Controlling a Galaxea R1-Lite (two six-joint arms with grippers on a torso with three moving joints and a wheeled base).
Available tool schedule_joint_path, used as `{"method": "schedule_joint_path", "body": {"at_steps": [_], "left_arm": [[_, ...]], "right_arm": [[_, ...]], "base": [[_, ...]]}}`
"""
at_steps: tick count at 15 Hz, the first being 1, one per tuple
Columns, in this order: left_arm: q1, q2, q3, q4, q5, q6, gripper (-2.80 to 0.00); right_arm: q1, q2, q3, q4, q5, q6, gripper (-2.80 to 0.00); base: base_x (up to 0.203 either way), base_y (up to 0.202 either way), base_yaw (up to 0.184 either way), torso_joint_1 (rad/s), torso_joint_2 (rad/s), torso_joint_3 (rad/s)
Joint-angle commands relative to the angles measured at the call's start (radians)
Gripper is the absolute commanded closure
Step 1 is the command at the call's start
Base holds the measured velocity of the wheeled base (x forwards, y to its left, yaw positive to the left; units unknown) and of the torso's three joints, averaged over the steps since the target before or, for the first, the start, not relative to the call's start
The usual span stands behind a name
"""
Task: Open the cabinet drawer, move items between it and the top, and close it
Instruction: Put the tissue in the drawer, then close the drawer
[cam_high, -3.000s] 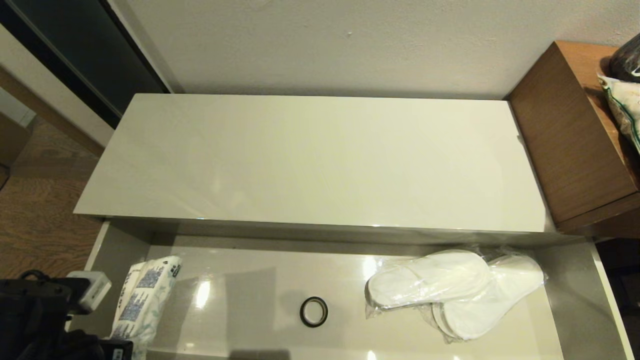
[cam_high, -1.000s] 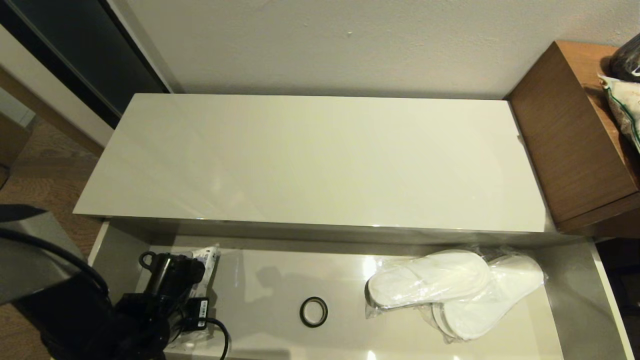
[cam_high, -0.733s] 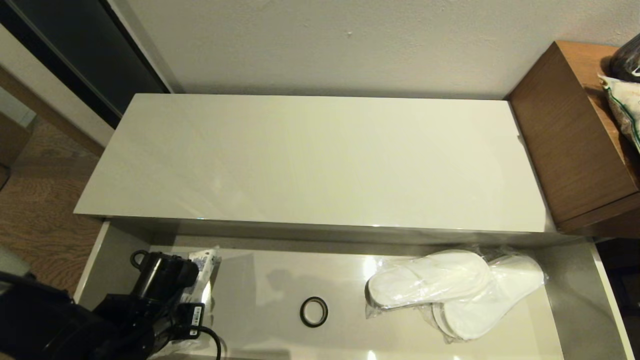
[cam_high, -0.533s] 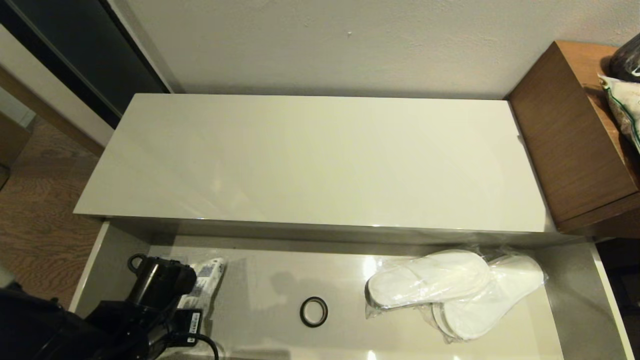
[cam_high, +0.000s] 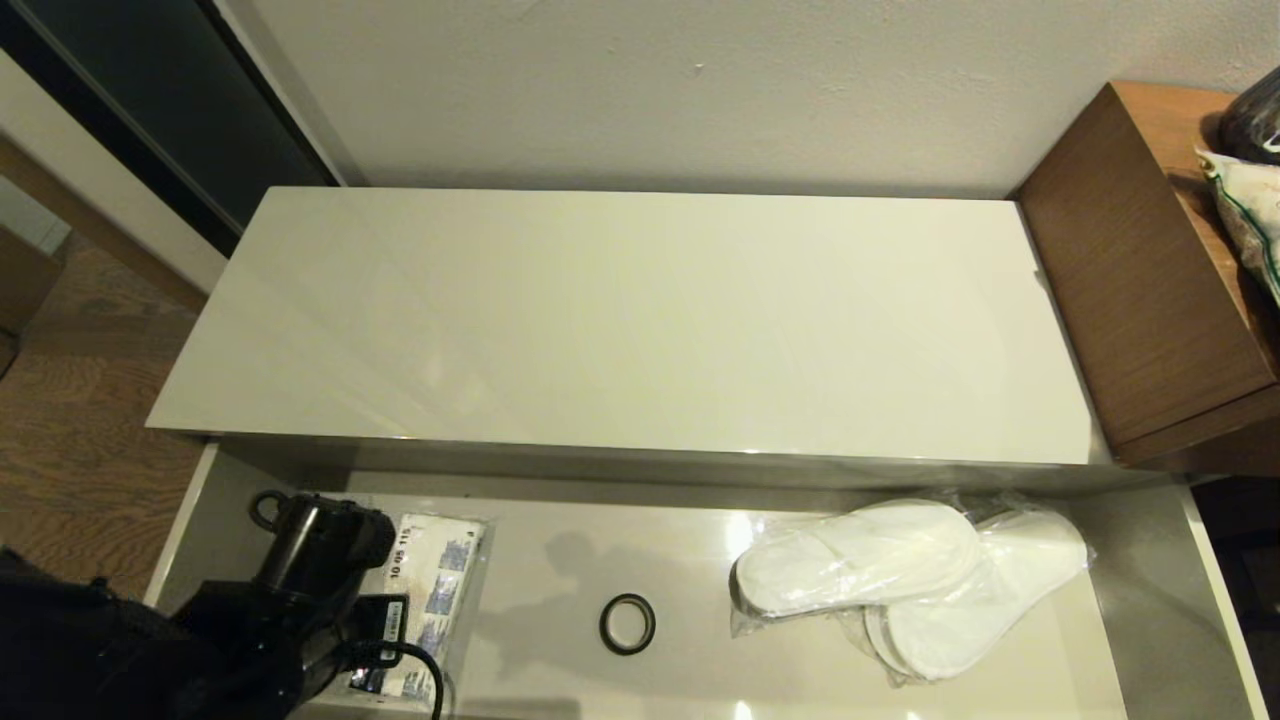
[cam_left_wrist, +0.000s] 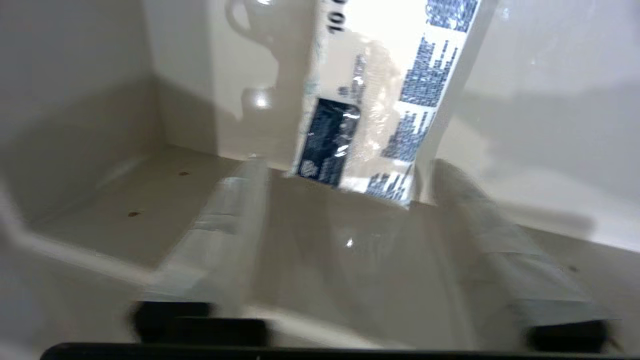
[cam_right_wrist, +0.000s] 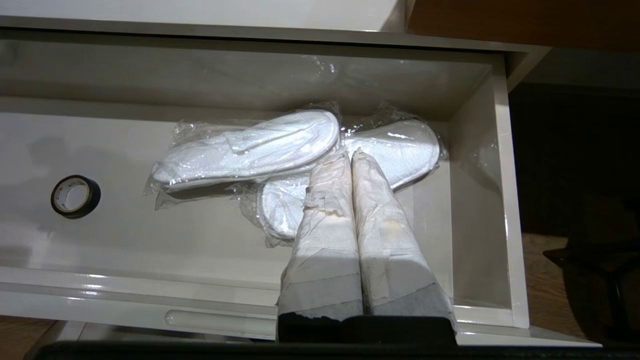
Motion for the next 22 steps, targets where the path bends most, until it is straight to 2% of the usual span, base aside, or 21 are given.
{"method": "schedule_joint_path", "body": {"at_steps": [1,3,5,7,11,13,15,16,17,18,19,22], "left_arm": [[-0.007,-0.167,0.0,0.072,0.006,-0.002,0.0],[-0.015,-0.375,-0.021,0.252,0.007,-0.001,0.0],[-0.017,-0.589,-0.079,0.495,0.006,-0.003,0.0],[0.005,-0.787,-0.193,0.837,0.004,-0.007,0.0],[0.09,-1.105,-0.463,1.369,-0.047,0.027,0.0],[0.196,-1.22,-0.54,1.55,-0.093,0.06,0.0],[0.355,-1.316,-0.55,1.638,-0.201,0.162,0.0],[0.423,-1.372,-0.526,1.658,-0.253,0.235,0.0],[0.454,-1.408,-0.48,1.669,-0.288,0.306,0.0],[0.471,-1.424,-0.443,1.669,-0.311,0.343,0.0],[0.455,-1.425,-0.433,1.649,-0.309,0.336,0.0],[0.365,-1.429,-0.39,1.622,-0.245,0.289,0.0]], "right_arm": [[-0.001,0.001,0.0,0.0,0.0,0.0,0.0],[0.0,0.001,0.0,0.001,0.0,0.0,0.0],[0.0,0.001,0.0,0.0,0.0,0.0,0.0],[0.0,0.001,0.0,0.0,0.0,0.0,0.0],[-0.001,0.001,0.0,0.0,0.0,0.0,0.0],[0.0,0.001,0.0,0.0,0.0,0.0,0.0],[0.0,0.001,0.0,0.0,0.0,0.0,0.0],[0.0,0.001,0.0,0.0,0.002,0.0,0.0],[0.0,0.001,0.0,0.001,0.0,0.0,0.0],[0.0,0.001,0.0,0.0,0.0,0.0,0.0],[0.0,0.001,0.0,0.001,0.0,0.0,0.0],[0.0,0.001,0.0,0.0,0.0,0.0,0.0]], "base": [[0.0,0.0,0.0,0.0,0.0,0.0],[0.0,0.0,0.0,0.0,0.0,0.0],[0.0,0.0,0.0,0.0,0.0,0.0],[0.0,0.0,0.0,0.0,0.0,0.0],[0.0,0.0,0.0,0.0,0.0,0.0],[0.0,0.0,0.0,0.0,0.0,0.0],[0.0,0.0,0.0,0.0,0.0,0.0],[0.0,0.0,0.0,0.0,0.0,0.0],[0.0,0.0,0.0,0.0,0.0,0.0],[0.0,0.0,0.0,0.0,0.0,0.0],[0.0,0.0,0.0,0.0,0.0,0.0],[0.0,0.0,0.0,0.0,0.0,0.0]]}}
